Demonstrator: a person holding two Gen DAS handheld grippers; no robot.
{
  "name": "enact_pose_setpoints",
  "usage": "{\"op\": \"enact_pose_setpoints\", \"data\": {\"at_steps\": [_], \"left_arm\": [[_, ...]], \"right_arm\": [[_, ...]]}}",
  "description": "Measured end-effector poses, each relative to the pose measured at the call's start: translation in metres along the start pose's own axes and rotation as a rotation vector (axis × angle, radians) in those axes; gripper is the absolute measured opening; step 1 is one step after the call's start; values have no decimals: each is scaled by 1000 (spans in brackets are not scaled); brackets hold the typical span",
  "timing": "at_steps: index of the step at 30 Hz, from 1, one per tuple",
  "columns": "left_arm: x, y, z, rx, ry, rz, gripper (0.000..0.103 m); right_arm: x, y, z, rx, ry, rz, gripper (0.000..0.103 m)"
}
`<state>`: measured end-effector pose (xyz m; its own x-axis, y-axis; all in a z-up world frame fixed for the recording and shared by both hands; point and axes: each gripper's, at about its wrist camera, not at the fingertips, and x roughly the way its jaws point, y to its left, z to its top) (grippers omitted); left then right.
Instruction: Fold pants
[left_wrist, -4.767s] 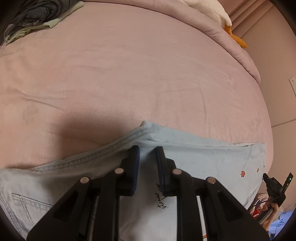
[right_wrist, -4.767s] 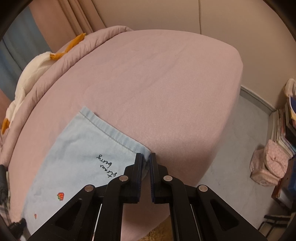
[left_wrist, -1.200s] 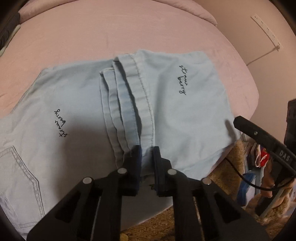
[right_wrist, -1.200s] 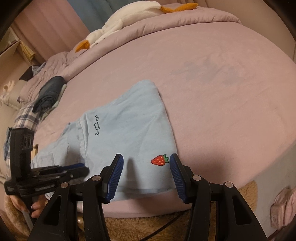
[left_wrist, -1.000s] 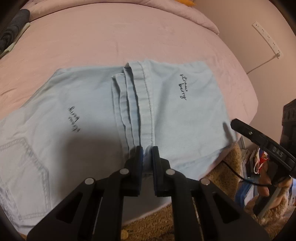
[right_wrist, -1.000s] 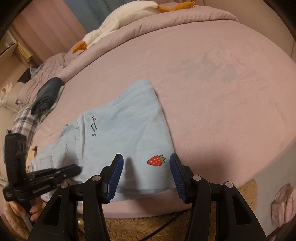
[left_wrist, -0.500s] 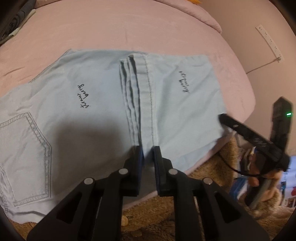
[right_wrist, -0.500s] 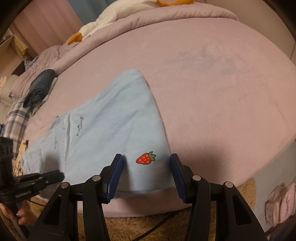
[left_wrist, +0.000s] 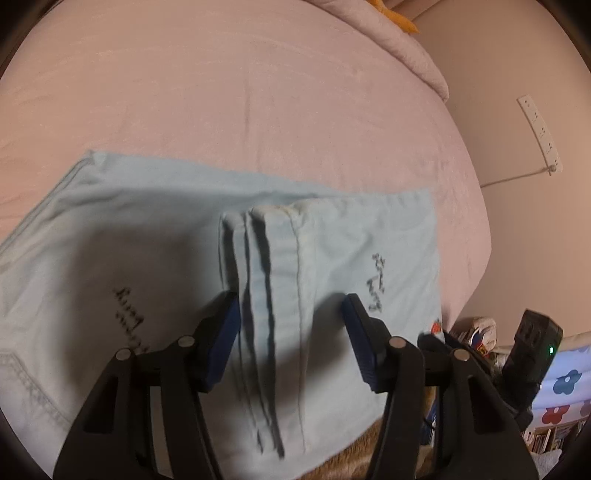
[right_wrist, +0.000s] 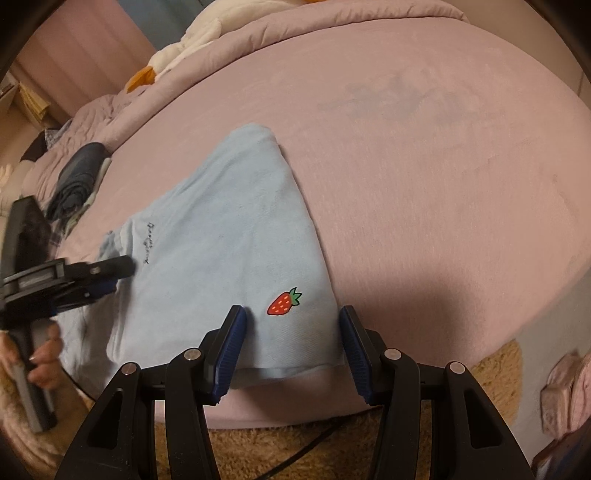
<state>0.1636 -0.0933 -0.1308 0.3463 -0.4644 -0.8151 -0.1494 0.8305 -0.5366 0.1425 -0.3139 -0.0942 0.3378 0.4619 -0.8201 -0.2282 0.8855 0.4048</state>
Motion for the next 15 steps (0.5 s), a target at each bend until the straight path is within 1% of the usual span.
{"op": "enact_pose_setpoints", "data": {"at_steps": [2,3,4,5,6,7,9,11,13,15], "left_arm": [[-1,-1,1,-47,-4,-7,53],[0,-2,2,-55,-6,-22,49],[1,-1,0,-56,0,-49,28],[6,-2,-1,-70,33,-106,14],[18,-2,-6,-92,96,-145,15],[21,-6,-9,-87,96,-143,14],[15,-14,-14,-32,44,-99,12],[7,-19,-17,-20,24,-58,10],[-8,-31,-21,15,-13,-34,9],[-28,-32,-23,49,-50,-20,9]], "right_arm": [[0,-1,-1,2,-2,0,52],[0,-1,-1,1,-3,1,52],[0,-1,-1,0,-3,2,52],[0,-1,-1,-1,-2,3,52],[1,-1,0,0,-2,4,52],[1,-1,0,1,-2,4,52],[1,-1,0,2,-5,4,52],[0,-1,-1,1,-4,6,52],[-2,-1,0,5,4,10,52],[-6,0,0,-1,4,11,52]]}}
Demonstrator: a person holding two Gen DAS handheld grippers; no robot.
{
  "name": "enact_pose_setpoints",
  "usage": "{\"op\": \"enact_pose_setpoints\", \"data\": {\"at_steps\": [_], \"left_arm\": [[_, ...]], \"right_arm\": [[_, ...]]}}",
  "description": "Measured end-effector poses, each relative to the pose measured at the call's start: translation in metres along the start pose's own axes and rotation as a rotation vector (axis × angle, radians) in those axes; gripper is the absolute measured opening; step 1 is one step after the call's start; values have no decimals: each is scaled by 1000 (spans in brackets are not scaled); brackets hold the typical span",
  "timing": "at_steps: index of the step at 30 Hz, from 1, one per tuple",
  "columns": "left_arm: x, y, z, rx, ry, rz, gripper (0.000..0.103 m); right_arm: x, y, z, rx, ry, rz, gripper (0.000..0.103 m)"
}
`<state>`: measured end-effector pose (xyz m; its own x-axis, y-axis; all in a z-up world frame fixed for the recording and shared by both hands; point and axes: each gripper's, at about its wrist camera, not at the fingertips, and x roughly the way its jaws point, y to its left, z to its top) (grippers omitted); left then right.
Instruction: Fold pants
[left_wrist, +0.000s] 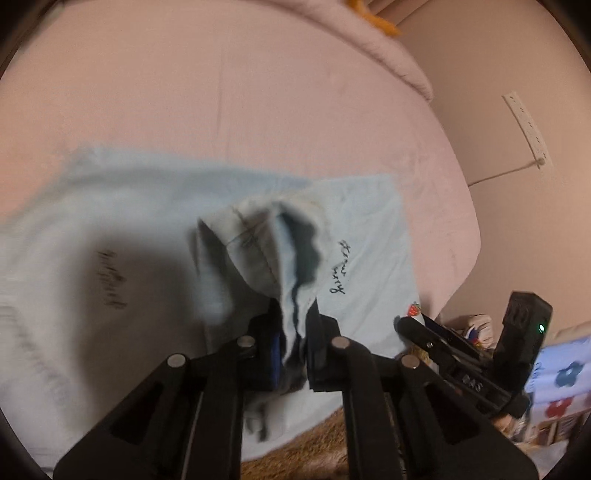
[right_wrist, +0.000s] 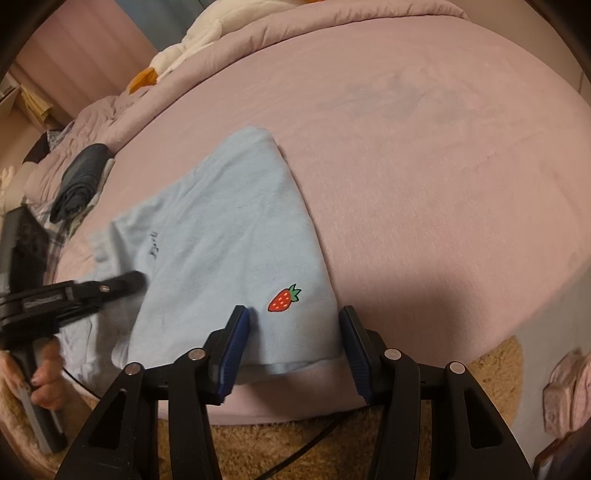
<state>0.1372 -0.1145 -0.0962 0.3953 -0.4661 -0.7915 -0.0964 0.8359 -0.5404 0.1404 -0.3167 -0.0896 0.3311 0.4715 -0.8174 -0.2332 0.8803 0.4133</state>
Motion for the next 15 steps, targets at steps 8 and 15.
{"op": "enact_pose_setpoints", "data": {"at_steps": [8,15], "left_arm": [[26,29,0,-71,53,43,12],[17,17,3,-21,25,71,12]], "right_arm": [[1,4,0,-19,14,4,52],[1,8,-1,-25,14,-22,40]]}}
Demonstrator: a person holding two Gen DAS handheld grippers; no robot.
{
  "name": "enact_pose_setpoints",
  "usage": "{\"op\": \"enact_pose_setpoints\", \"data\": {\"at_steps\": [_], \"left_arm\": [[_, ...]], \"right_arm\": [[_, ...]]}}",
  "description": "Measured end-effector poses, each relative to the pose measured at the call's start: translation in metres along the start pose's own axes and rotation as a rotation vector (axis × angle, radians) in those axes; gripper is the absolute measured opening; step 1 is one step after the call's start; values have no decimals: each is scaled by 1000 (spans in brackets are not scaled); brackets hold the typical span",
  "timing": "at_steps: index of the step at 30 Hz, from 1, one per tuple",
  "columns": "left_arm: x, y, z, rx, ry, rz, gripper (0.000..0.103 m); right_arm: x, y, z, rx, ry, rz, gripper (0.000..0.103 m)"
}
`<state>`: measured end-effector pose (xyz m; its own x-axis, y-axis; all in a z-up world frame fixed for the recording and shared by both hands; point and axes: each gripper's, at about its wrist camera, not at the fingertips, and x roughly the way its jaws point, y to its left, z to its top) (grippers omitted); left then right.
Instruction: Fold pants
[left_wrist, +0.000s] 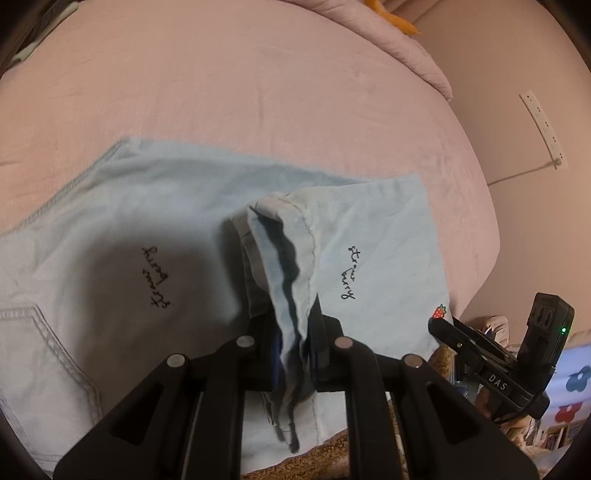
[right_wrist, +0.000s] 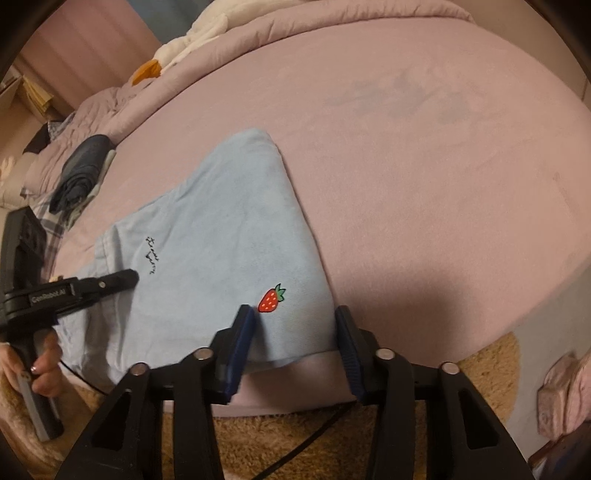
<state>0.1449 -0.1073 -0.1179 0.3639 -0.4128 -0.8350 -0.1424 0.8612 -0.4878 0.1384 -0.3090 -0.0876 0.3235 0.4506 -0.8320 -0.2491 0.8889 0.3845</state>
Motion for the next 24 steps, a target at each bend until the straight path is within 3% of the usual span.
{"op": "enact_pose_setpoints", "data": {"at_steps": [8,11,15,20,21,22,24], "left_arm": [[0,10,-14,3,12,10,21],[-7,13,-28,-3,35,-35,34],[-13,10,-48,5,65,-70,37],[-12,6,-65,15,45,-49,34],[-11,5,-66,22,29,-27,31],[-9,3,-66,24,15,10,15],[-12,4,-68,24,-6,30,13]], "right_arm": [[5,-2,-3,-20,5,-34,34],[6,-5,-1,-6,12,-26,34],[5,-3,-1,-5,13,-28,34],[4,-2,-2,-1,10,-31,34],[4,-2,-3,-4,7,-34,34],[3,-1,-3,-9,4,-36,34],[1,2,-3,-32,-1,-35,23]]}}
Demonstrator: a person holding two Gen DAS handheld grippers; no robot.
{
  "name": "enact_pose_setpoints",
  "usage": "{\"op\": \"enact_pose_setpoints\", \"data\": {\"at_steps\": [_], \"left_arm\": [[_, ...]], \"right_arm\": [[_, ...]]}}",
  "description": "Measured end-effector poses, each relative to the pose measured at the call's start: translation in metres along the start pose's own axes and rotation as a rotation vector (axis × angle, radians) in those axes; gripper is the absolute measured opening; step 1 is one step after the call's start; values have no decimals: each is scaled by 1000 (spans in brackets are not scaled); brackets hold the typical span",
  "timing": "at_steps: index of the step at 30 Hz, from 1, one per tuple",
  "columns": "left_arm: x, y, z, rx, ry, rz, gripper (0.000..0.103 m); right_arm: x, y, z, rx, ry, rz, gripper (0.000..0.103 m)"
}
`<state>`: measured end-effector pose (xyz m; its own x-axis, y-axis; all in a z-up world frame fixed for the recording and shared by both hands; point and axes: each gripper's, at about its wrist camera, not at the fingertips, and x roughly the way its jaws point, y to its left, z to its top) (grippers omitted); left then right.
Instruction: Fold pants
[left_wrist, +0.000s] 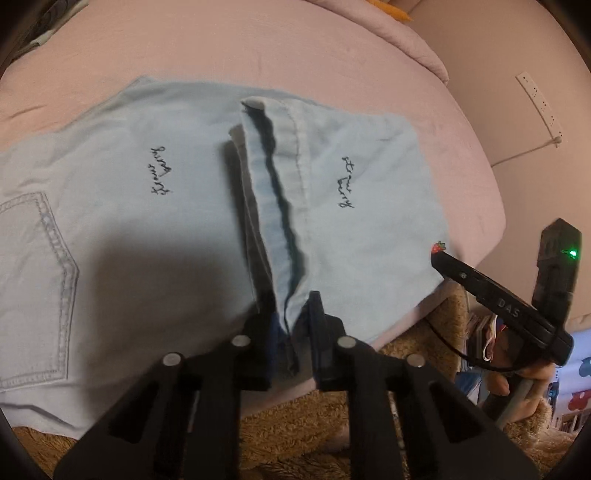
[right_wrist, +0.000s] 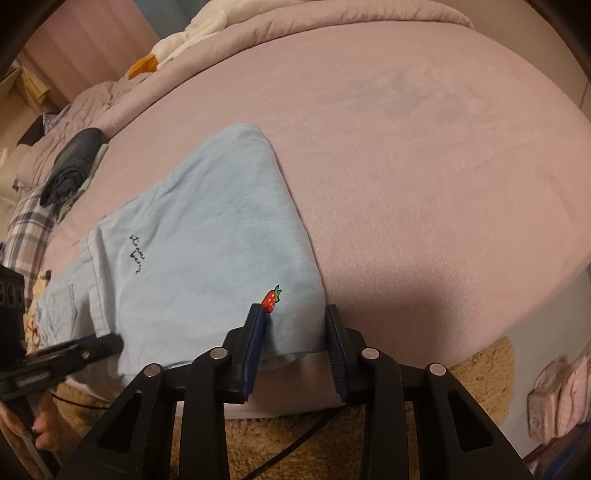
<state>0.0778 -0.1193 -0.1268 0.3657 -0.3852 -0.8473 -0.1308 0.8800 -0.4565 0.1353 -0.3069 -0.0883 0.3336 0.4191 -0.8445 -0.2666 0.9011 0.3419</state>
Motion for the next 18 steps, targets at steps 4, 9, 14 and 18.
{"op": "enact_pose_setpoints", "data": {"at_steps": [4,9,14,18], "left_arm": [[-9,4,2,10,-29,13,12],[0,16,3,7,-15,27,13],[1,10,3,30,-17,55,14],[5,10,5,30,-14,63,15]], "right_arm": [[-13,4,2,-13,-32,22,19],[-2,0,-2,-29,-2,-5,19],[2,-6,-2,-8,10,8,19],[6,-8,0,3,19,14,19]]}}
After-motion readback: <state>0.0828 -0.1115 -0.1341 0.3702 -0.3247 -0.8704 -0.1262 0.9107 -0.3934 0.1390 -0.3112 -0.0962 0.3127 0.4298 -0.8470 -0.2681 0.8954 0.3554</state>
